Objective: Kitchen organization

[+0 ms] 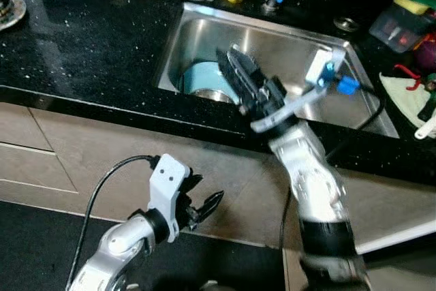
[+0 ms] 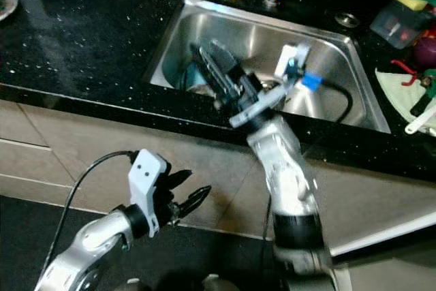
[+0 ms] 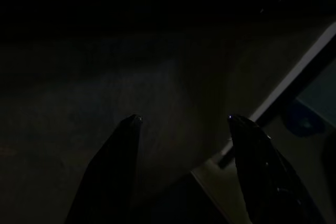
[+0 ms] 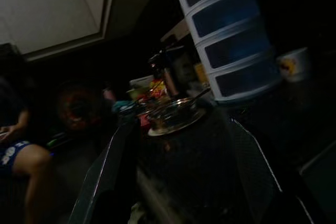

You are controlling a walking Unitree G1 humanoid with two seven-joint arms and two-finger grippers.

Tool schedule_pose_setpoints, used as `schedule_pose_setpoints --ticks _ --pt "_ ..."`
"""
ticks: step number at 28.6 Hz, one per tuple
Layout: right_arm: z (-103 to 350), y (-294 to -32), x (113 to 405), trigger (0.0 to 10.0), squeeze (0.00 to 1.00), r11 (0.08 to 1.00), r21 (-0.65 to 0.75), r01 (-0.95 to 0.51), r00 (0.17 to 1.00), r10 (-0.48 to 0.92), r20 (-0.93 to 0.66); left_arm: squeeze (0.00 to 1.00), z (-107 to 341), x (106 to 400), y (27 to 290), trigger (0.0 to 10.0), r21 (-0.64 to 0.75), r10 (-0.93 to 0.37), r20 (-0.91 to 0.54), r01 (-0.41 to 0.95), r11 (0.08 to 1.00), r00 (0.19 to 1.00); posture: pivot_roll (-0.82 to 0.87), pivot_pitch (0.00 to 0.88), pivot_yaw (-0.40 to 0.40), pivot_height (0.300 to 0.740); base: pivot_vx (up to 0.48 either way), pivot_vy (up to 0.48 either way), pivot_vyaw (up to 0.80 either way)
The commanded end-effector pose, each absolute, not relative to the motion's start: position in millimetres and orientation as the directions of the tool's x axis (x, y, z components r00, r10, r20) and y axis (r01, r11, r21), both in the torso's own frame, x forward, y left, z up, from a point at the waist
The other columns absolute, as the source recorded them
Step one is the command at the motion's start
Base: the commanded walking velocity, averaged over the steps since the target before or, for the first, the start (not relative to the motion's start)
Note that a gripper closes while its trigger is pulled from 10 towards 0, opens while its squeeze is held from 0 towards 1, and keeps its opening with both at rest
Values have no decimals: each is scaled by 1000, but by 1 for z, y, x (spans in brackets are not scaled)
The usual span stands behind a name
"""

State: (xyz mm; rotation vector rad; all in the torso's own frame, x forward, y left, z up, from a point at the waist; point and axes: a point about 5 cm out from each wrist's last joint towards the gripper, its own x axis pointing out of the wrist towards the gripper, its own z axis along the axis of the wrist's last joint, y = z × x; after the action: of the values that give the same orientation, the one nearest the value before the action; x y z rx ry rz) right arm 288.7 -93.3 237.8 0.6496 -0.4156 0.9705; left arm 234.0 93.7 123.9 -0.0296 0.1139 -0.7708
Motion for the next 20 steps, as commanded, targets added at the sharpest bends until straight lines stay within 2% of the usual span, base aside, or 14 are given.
schedule_pose_setpoints --ticks 1,3,10,12,14,20 --pt "236 -99 285 10000 0 399 326 -857 514 621 591 0 119 234 91 10000 -73 -693 -99 690 721 714 167 36 -181 740 0 0 0" --pt "220 -109 280 10000 0 412 369 -833 553 623 553 0 119 238 93 10000 -64 -677 -94 674 736 730 173 33 -185 740 0 0 0" --pt "161 -144 283 10000 0 595 480 -644 762 549 343 0 116 239 103 10000 -60 -624 -95 621 782 776 185 34 -188 740 0 0 0" --pt "158 -146 283 10000 0 612 482 -627 777 539 326 0 116 239 104 10000 -60 -620 -96 617 785 779 186 35 -186 740 0 0 0" --pt "146 -156 280 10000 0 668 483 -566 822 502 268 0 112 239 108 10000 -54 -600 -104 597 800 794 182 34 -178 740 0 0 0" --pt "139 -164 276 10000 0 707 454 -542 837 501 220 0 111 239 111 10000 -44 -587 -106 586 809 803 180 33 -173 740 0 0 0"
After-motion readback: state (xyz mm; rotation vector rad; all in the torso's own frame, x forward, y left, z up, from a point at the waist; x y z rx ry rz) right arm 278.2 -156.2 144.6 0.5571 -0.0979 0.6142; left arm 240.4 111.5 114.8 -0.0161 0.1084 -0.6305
